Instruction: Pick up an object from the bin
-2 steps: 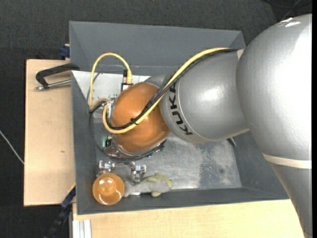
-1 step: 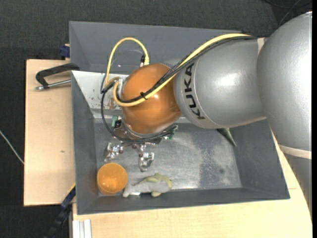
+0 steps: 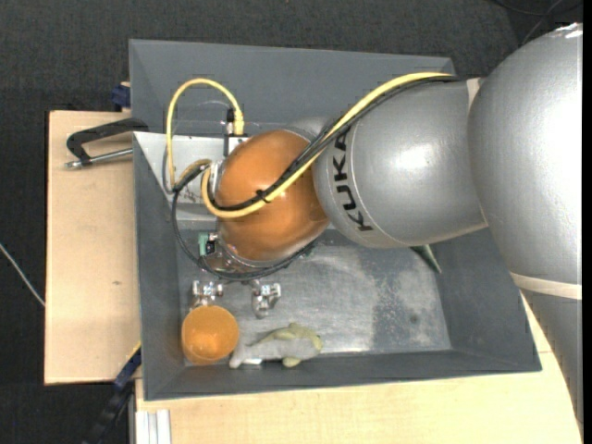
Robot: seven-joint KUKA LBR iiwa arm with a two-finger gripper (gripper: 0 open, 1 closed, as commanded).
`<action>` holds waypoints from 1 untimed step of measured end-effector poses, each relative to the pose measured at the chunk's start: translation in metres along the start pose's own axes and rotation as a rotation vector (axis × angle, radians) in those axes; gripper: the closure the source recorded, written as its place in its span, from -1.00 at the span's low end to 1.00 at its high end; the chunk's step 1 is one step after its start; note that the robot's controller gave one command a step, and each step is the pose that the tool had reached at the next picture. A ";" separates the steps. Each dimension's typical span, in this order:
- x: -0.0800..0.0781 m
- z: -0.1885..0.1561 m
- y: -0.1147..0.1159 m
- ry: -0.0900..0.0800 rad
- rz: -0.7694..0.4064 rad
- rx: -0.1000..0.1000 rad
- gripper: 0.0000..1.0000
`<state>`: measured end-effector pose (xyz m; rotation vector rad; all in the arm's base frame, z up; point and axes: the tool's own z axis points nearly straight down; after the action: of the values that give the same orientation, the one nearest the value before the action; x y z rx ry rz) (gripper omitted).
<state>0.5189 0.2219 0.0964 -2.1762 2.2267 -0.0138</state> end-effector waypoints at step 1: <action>-0.014 0.025 -0.023 0.008 0.099 -0.020 -1.00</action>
Offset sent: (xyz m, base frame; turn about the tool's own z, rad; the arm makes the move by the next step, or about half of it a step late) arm 0.0218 0.0114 -0.0264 0.0965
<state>0.5425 0.2356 0.0718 -2.0764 2.3463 0.0019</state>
